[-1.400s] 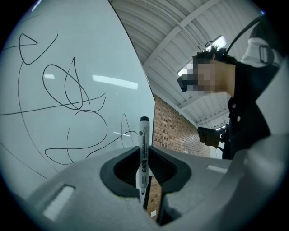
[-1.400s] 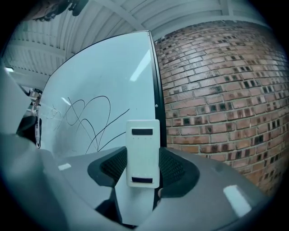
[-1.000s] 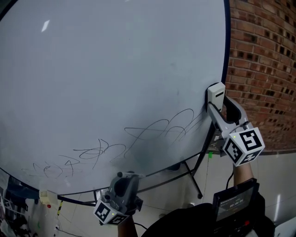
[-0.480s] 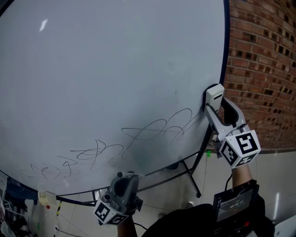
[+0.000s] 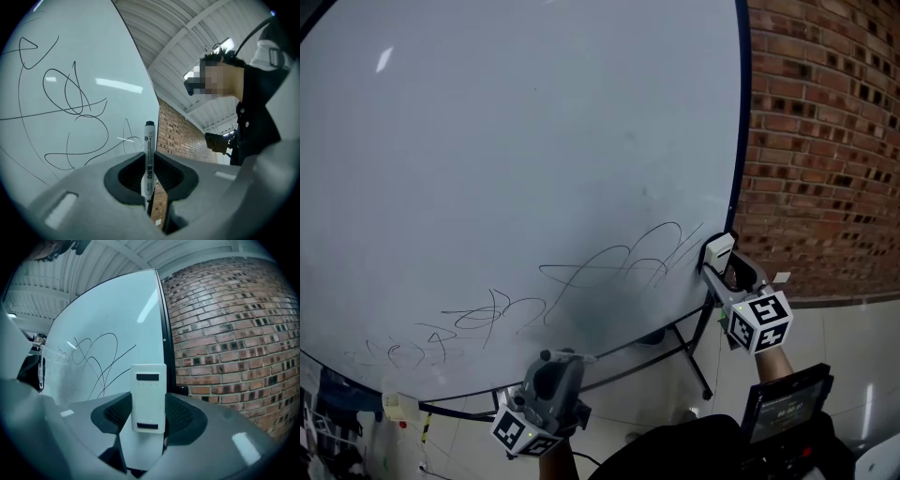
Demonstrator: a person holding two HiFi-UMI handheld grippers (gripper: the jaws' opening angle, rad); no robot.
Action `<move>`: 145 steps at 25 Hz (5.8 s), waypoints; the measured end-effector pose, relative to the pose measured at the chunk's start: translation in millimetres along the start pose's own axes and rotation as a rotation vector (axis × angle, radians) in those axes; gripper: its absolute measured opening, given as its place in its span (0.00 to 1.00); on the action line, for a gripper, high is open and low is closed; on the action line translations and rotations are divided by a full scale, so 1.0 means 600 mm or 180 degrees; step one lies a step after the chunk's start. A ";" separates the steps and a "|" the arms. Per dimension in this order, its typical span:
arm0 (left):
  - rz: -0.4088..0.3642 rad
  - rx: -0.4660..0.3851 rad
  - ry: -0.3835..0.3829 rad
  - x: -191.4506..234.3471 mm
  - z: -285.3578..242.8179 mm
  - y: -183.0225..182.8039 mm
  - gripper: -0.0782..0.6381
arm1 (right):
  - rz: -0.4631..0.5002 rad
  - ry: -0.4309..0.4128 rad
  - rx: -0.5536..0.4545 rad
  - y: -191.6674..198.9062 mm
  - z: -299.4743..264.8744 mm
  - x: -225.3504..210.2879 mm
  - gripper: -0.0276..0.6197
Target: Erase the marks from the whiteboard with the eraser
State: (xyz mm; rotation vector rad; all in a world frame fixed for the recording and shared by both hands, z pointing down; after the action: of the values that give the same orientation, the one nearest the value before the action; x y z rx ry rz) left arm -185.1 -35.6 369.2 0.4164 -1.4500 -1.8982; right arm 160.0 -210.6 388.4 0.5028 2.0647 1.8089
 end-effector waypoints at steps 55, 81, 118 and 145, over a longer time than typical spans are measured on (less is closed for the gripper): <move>-0.0070 -0.0092 -0.0066 -0.005 0.025 -0.013 0.19 | 0.0195 -0.0083 -0.0865 -0.248 0.031 0.021 0.40; -0.0046 0.0054 0.0135 -0.005 -0.022 -0.004 0.19 | -0.0151 -0.0231 0.0132 0.115 -0.017 0.022 0.40; -0.0033 -0.0026 0.0021 -0.005 0.003 -0.012 0.19 | -0.0076 -0.0362 -0.0339 -0.008 -0.002 0.046 0.40; 0.0056 -0.0213 0.0078 0.019 0.043 -0.023 0.19 | 0.0098 -0.0212 -0.0875 -0.267 0.028 0.077 0.40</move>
State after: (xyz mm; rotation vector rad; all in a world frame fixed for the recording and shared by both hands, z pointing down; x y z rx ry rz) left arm -213.8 -23.2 366.7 0.3927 -1.3660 -1.9153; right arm 121.6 -193.4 225.9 0.5113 1.7371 2.0235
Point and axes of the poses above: the fingertips, and each gripper's own axes: z backward along the fingers, x to its left, y out of its underside, the point moved 9 cm from there along z, backward along the fingers, and after that the axes turned 3 degrees about x, right-handed, at the moved point
